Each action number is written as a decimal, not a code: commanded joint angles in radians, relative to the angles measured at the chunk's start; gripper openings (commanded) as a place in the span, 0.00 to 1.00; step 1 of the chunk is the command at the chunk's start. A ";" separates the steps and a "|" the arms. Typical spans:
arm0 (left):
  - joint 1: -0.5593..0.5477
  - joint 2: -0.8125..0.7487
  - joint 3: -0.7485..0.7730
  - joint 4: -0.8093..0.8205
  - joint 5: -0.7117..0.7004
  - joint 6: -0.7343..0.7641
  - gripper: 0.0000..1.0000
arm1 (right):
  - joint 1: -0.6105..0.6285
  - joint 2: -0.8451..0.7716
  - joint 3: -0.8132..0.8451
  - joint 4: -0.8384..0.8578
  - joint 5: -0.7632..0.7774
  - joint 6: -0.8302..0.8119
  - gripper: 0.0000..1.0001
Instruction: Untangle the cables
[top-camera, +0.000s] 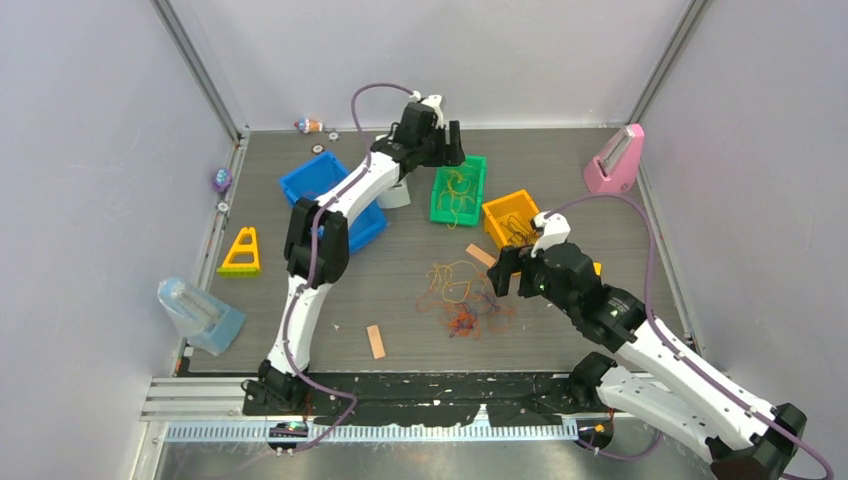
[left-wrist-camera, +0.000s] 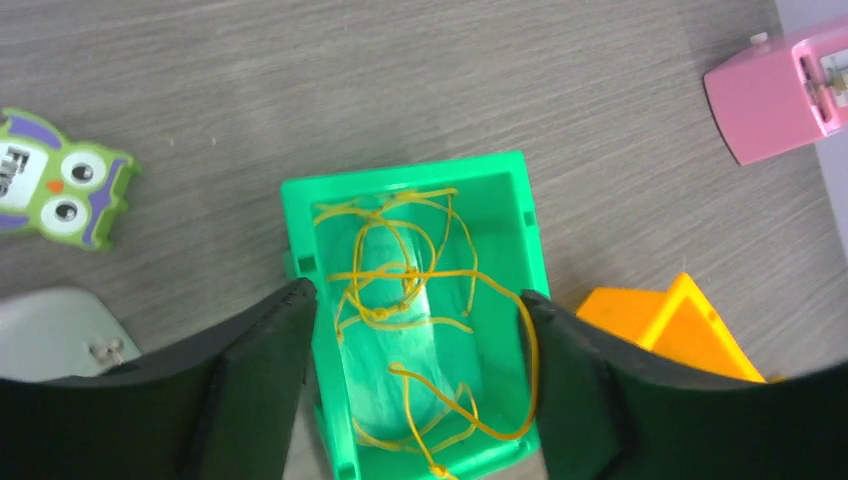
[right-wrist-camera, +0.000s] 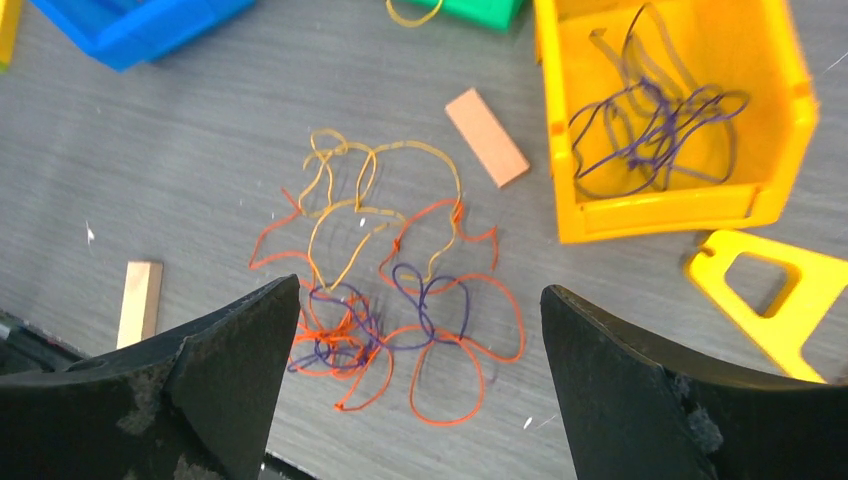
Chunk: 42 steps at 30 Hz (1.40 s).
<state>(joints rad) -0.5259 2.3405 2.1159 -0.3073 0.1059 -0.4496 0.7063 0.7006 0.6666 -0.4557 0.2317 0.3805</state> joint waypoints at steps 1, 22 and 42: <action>-0.005 -0.183 0.029 -0.082 0.046 0.072 0.85 | -0.004 0.069 -0.031 -0.026 -0.104 0.049 0.95; -0.195 -1.074 -1.155 0.028 -0.022 0.082 0.88 | 0.007 0.352 -0.199 0.239 -0.283 0.069 0.82; -0.400 -0.622 -0.899 0.077 0.030 0.065 0.71 | 0.008 -0.038 -0.270 0.085 -0.015 0.164 0.74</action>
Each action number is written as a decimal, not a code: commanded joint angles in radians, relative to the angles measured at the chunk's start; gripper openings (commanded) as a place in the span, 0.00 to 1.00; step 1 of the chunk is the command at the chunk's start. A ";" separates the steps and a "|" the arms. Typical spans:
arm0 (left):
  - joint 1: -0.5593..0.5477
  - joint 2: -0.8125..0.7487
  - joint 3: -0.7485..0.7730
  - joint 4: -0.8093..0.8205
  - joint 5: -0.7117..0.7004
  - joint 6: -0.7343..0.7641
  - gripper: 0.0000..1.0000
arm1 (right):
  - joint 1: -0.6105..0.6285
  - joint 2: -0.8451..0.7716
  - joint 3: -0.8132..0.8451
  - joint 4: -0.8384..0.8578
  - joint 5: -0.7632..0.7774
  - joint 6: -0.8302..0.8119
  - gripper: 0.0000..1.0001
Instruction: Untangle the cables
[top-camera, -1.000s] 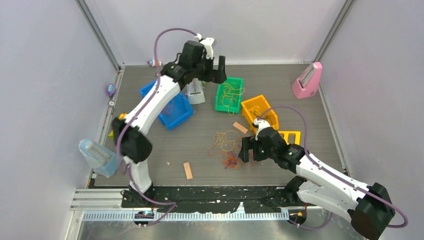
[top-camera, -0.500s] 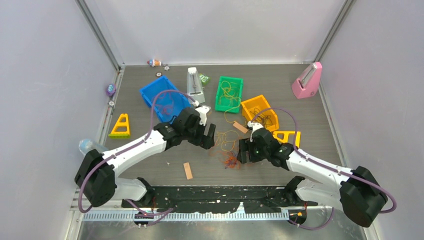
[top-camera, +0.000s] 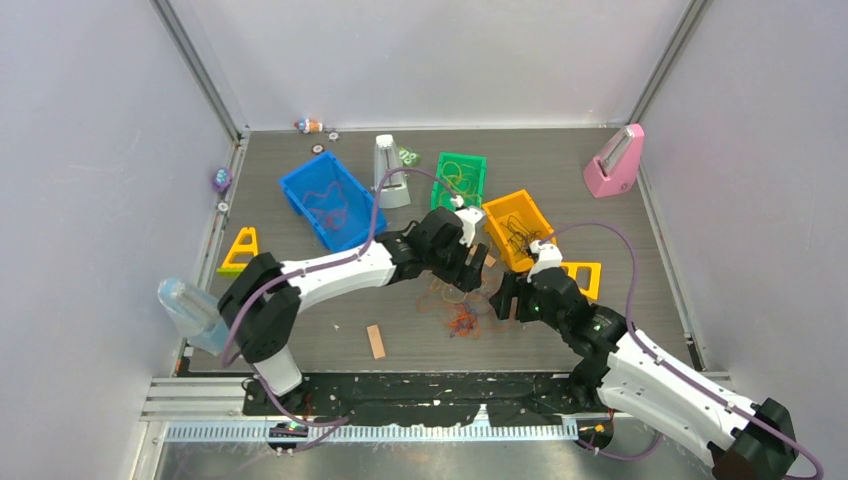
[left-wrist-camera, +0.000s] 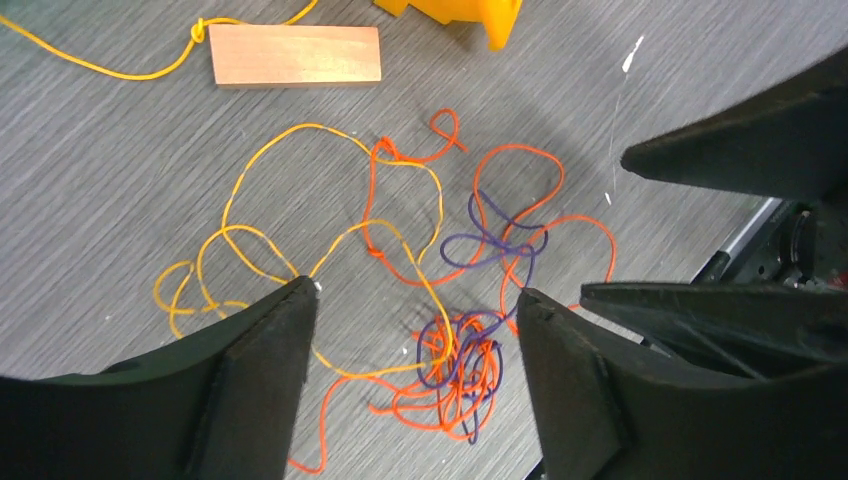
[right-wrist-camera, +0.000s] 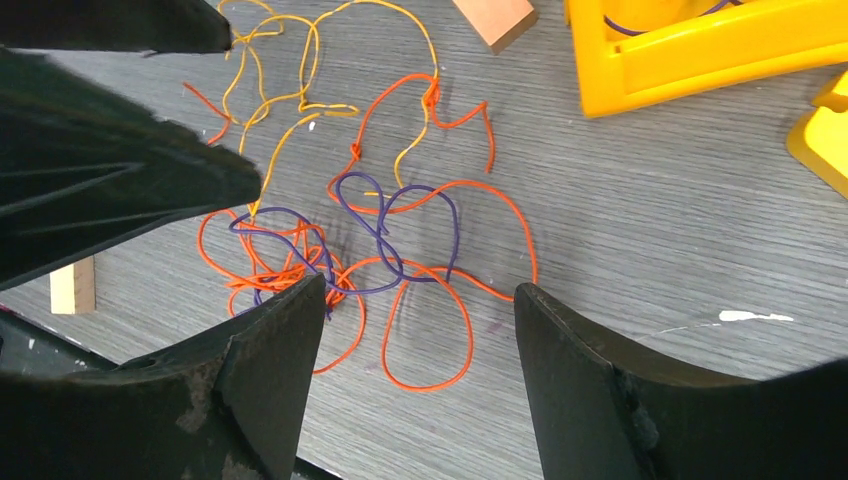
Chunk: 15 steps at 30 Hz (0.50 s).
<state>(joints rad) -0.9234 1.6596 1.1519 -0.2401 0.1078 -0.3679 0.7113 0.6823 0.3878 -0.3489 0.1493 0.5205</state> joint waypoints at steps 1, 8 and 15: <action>-0.003 0.076 0.069 0.007 0.024 -0.028 0.68 | 0.003 -0.018 0.009 -0.016 0.074 0.025 0.74; 0.001 0.130 0.037 0.076 0.059 -0.102 0.40 | 0.004 0.124 0.012 0.107 0.028 0.021 0.78; 0.023 0.041 0.026 0.082 0.096 -0.092 0.00 | 0.004 0.369 0.010 0.275 -0.124 0.061 0.77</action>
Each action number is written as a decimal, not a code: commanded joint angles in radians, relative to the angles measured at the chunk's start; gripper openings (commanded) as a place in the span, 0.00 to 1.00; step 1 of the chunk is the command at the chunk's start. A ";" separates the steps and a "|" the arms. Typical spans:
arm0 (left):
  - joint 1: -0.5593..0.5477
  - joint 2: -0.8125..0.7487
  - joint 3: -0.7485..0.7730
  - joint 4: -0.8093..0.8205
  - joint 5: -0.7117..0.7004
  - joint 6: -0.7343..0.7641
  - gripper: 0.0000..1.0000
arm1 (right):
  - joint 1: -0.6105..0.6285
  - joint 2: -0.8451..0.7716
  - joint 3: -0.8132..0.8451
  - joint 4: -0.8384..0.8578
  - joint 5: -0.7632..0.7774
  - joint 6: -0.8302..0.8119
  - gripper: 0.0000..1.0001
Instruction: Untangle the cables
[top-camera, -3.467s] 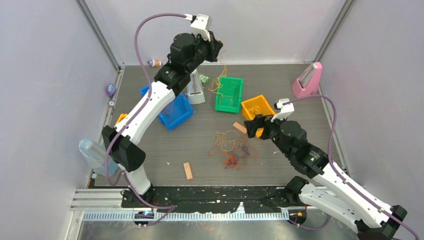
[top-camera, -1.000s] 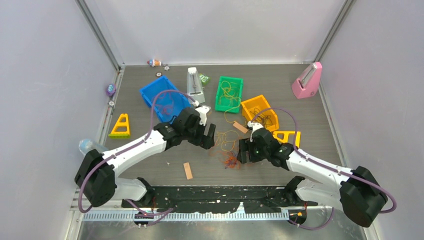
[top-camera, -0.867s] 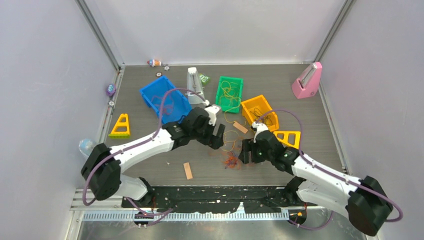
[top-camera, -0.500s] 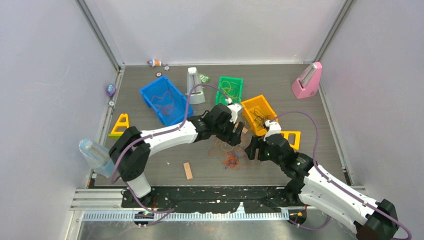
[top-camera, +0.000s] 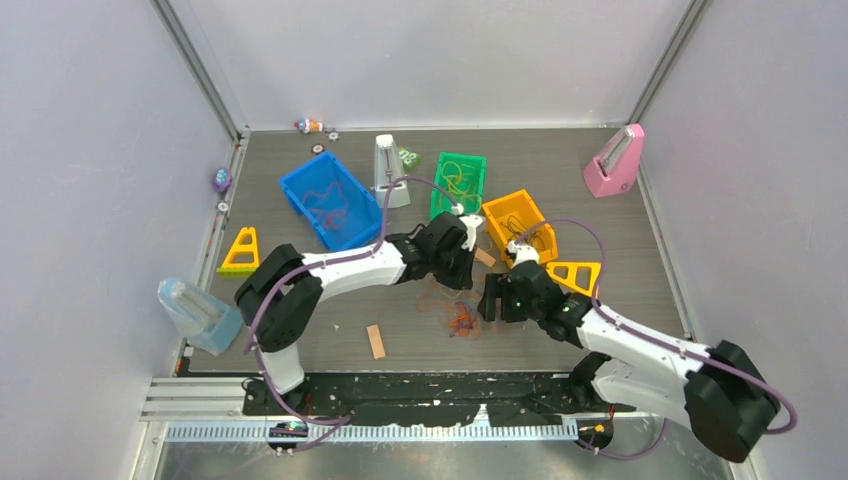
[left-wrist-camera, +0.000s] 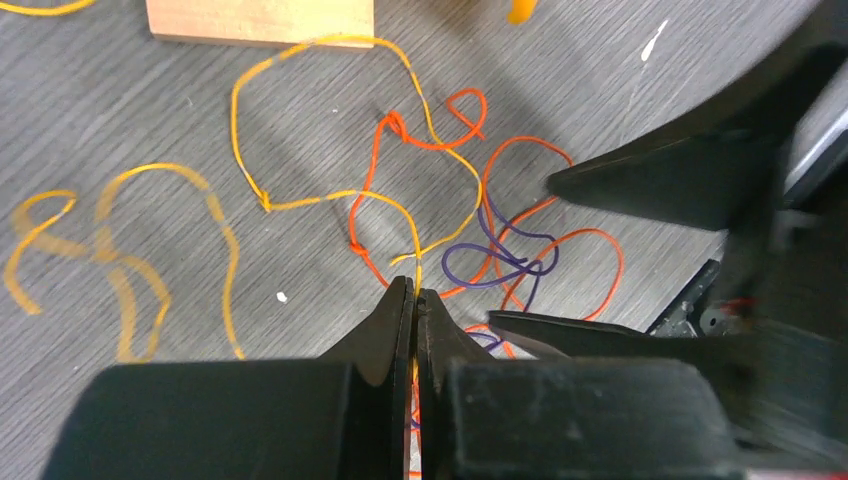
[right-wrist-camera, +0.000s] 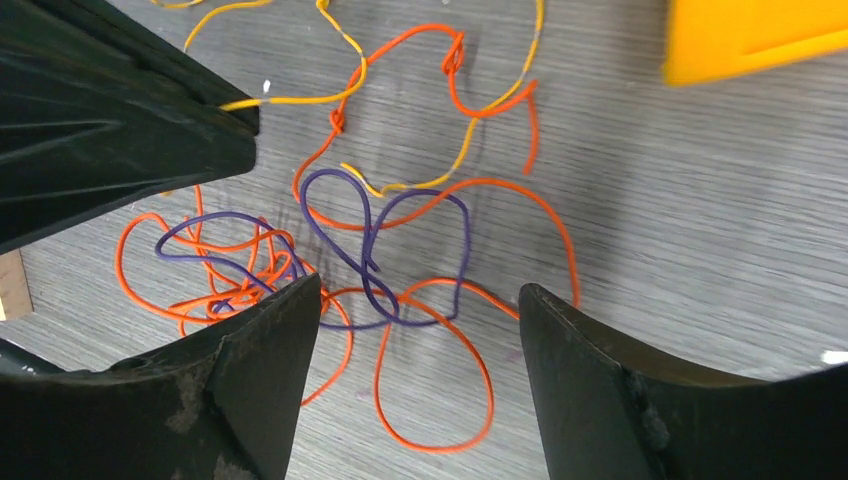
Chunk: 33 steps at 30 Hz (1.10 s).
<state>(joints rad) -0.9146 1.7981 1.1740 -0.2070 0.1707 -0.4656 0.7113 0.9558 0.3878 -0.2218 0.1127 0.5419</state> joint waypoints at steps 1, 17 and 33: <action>0.016 -0.124 0.007 0.041 0.028 0.014 0.00 | 0.003 0.116 0.013 0.162 -0.095 0.041 0.73; 0.308 -0.476 0.190 -0.097 0.028 0.056 0.00 | 0.004 -0.163 0.007 -0.173 -0.012 0.146 0.05; 0.463 0.009 1.054 -0.371 0.081 0.085 0.00 | 0.004 -0.285 0.024 -0.349 -0.149 0.179 0.05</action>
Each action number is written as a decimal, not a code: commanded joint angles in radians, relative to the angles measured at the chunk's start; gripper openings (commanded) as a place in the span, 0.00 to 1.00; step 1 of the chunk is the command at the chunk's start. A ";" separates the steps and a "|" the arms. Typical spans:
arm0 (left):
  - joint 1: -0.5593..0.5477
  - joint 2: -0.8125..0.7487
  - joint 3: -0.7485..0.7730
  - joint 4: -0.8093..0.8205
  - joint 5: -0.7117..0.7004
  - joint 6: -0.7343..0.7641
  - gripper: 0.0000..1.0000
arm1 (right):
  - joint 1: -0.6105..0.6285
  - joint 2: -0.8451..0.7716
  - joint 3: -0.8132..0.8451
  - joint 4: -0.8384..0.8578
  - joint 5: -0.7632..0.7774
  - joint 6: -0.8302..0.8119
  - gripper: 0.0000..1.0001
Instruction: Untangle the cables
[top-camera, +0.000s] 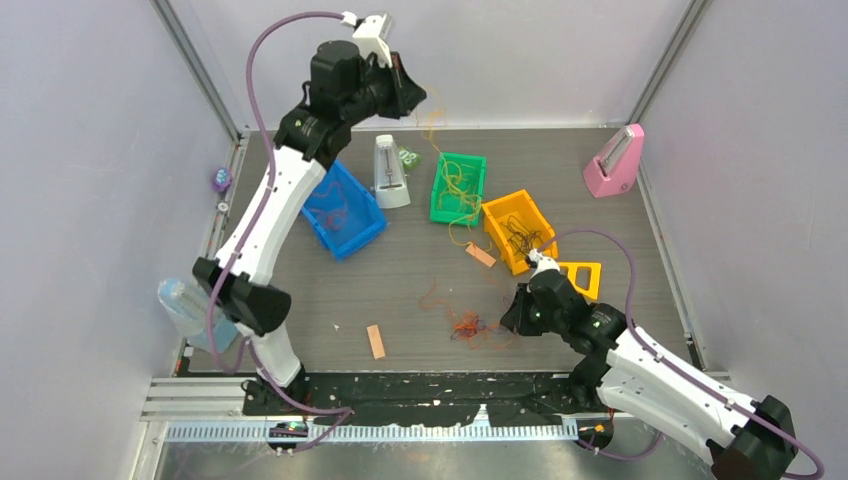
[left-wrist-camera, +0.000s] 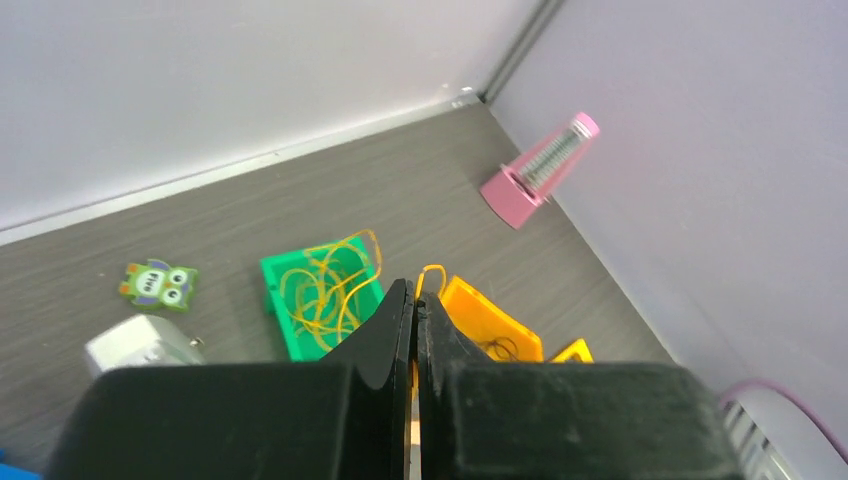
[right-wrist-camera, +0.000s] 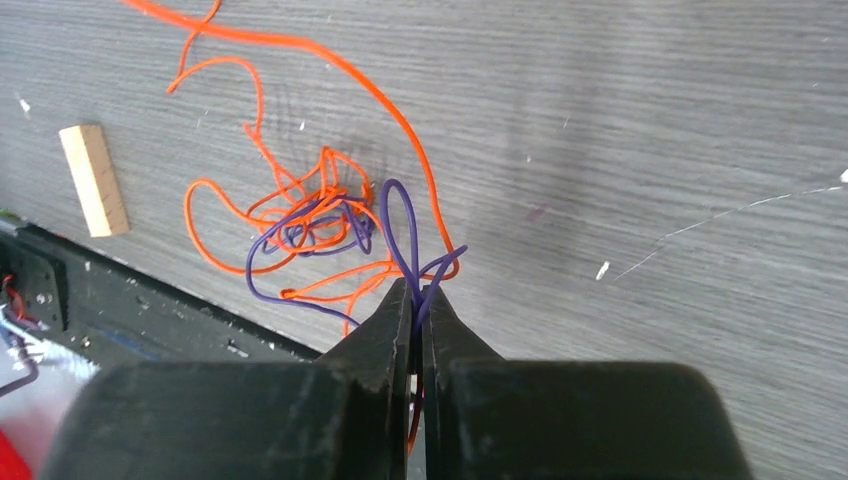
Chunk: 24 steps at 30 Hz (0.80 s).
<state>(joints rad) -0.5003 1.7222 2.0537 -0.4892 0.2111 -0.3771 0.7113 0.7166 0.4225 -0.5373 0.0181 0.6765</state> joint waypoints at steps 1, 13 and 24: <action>0.054 0.113 0.224 -0.111 0.056 -0.009 0.00 | 0.005 -0.067 -0.022 -0.035 -0.055 0.046 0.05; 0.055 0.186 0.190 0.001 0.099 -0.016 0.00 | 0.007 -0.190 -0.049 -0.112 -0.130 0.098 0.05; 0.029 0.337 0.145 0.165 0.167 -0.053 0.00 | 0.007 -0.224 0.005 -0.145 -0.114 0.085 0.05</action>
<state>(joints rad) -0.4603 2.0163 2.2154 -0.4442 0.3340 -0.3950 0.7116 0.4801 0.3676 -0.6849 -0.0929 0.7597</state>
